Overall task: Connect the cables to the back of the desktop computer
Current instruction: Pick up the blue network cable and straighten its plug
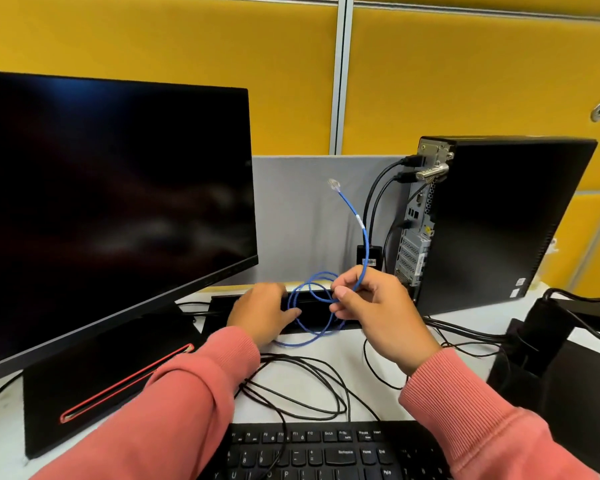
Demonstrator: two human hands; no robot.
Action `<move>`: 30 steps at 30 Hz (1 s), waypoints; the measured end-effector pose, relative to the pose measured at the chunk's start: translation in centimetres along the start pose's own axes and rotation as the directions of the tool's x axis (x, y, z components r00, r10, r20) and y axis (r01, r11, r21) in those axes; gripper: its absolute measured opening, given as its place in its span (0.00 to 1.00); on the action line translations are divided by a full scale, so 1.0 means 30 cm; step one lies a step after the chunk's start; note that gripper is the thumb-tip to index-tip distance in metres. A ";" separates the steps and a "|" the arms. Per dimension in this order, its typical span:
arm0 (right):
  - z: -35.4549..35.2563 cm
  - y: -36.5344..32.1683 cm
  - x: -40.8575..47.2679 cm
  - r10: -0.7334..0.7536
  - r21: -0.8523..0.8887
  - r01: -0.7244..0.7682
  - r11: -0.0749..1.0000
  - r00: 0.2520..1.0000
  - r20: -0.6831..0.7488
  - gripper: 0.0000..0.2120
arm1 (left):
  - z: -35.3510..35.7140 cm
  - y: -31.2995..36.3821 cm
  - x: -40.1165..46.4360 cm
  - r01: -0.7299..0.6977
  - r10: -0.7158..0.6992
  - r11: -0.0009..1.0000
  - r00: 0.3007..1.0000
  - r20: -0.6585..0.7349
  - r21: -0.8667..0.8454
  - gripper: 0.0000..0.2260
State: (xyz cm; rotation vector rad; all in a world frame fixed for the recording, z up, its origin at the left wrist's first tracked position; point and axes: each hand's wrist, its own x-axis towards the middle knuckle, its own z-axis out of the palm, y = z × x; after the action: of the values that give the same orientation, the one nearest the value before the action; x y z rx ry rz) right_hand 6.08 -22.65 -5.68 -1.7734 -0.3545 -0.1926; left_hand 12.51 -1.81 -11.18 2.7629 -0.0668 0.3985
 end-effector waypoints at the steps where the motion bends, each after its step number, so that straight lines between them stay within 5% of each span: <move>1: -0.003 0.002 0.000 0.006 0.002 -0.006 1.000 1.000 -0.001 0.05 | -0.032 0.010 -0.004 -0.007 0.007 1.000 0.999 -0.048 0.001 0.12; 6: -0.020 0.007 0.002 0.012 -0.046 -0.012 0.999 1.000 0.011 0.06 | -0.177 0.098 -0.013 -0.151 0.068 0.915 0.972 -0.224 -0.375 0.06; 8: -0.023 0.013 0.000 0.015 -0.085 -0.013 0.996 1.000 0.026 0.06 | -0.243 0.184 -0.026 -0.153 0.091 0.804 0.987 -0.136 -0.574 0.11; 12: -0.016 0.029 -0.007 0.006 -0.288 0.018 0.957 0.996 0.083 0.09 | -0.354 0.356 -0.054 0.072 0.133 0.555 0.976 0.174 -0.829 0.14; 16: -0.029 0.026 -0.030 0.040 -0.383 0.010 0.924 0.992 0.122 0.06 | -0.416 0.416 -0.056 0.093 0.183 0.471 0.963 0.200 -0.878 0.13; 21: -0.063 0.078 -0.029 0.051 -0.497 0.033 0.867 0.987 0.154 0.03 | -0.466 0.402 -0.068 -0.015 0.150 0.554 0.985 0.082 -0.832 0.10; 24: -0.058 0.128 -0.013 0.104 -0.583 0.014 0.813 0.980 0.167 0.16 | -0.461 0.354 -0.069 -0.053 0.118 0.695 0.992 0.041 -0.717 0.07; 26: -0.039 0.151 0.004 0.122 -0.675 0.050 0.736 0.971 0.205 0.20 | -0.446 0.306 -0.070 -0.120 0.138 0.791 0.990 -0.016 -0.599 0.08; 30: 0.015 0.197 0.020 0.214 -0.825 0.177 0.537 0.917 0.336 0.17 | -0.405 0.216 -0.095 -0.212 0.202 0.814 0.976 -0.077 -0.540 0.09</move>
State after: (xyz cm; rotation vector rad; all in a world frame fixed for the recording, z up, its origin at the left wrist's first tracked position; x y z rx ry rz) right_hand 8.61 -23.30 -11.03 -2.8297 -0.6055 0.0519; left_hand 5.94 -3.70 1.11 2.1851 -0.4168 0.3846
